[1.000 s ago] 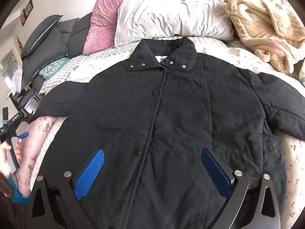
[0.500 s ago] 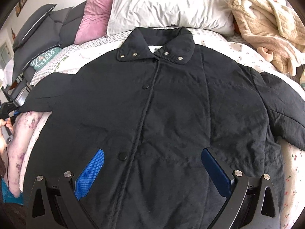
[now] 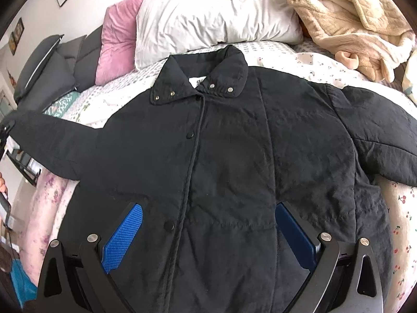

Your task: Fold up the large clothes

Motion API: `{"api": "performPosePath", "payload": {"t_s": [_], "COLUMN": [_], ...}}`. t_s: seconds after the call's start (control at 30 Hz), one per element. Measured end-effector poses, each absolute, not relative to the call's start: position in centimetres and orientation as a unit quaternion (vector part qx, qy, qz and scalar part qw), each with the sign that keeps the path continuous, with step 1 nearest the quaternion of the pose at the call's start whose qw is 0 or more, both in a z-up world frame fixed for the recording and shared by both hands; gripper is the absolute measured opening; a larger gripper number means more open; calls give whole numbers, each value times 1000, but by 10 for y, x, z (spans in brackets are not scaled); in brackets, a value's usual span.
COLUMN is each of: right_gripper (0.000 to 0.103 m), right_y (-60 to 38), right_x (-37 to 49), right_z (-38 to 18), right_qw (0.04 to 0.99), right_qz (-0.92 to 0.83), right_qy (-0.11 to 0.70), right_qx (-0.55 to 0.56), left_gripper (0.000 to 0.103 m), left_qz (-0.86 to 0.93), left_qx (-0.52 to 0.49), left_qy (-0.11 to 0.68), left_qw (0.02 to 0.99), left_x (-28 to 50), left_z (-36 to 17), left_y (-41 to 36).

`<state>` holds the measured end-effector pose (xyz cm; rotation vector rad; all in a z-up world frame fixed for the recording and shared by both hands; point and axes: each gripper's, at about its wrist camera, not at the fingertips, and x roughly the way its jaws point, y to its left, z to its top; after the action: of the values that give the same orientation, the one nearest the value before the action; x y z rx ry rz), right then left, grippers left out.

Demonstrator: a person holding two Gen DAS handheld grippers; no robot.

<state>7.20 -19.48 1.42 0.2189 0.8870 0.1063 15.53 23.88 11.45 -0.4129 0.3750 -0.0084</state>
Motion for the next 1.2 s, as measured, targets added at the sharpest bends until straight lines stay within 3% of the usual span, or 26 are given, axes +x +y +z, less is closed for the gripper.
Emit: {"api": "performPosePath", "payload": {"t_s": [0.23, 0.5, 0.57, 0.63, 0.67, 0.77, 0.83, 1.03, 1.17, 1.2], "right_gripper": [103, 103, 103, 103, 103, 103, 100, 85, 83, 76], "right_y": [-205, -211, -212, -214, -214, -209, -200, -156, -132, -129], "right_x": [76, 86, 89, 92, 93, 99, 108, 137, 155, 159], "right_z": [17, 16, 14, 10, 8, -1, -10, -49, -77, -79], "right_qw": [893, 880, 875, 867, 863, 840, 815, 760, 759, 765], "right_qz": [44, 53, 56, 61, 66, 106, 148, 199, 165, 162], "right_qy": [426, 429, 429, 433, 435, 445, 457, 503, 530, 524], "right_qx": [134, 197, 216, 238, 248, 290, 325, 362, 340, 339], "left_gripper": [7, 10, 25, 53, 55, 61, 71, 71, 71, 68], "left_qz": [-102, -157, -180, -208, -219, -220, -197, -82, -27, -12], "left_qx": [-172, -117, -85, -54, -36, -15, -50, -124, -138, -146], "left_qy": [249, 371, 431, 488, 504, 482, 450, 411, 411, 405], "left_qw": [948, 908, 880, 846, 835, 848, 869, 900, 901, 903], "left_x": [175, 180, 184, 180, 175, 159, 153, 157, 161, 162], "left_z": [87, -2, -25, -39, -40, -14, 8, 5, -14, -16], "left_y": [139, 49, 31, 23, 21, 42, 76, 165, 196, 204]}}
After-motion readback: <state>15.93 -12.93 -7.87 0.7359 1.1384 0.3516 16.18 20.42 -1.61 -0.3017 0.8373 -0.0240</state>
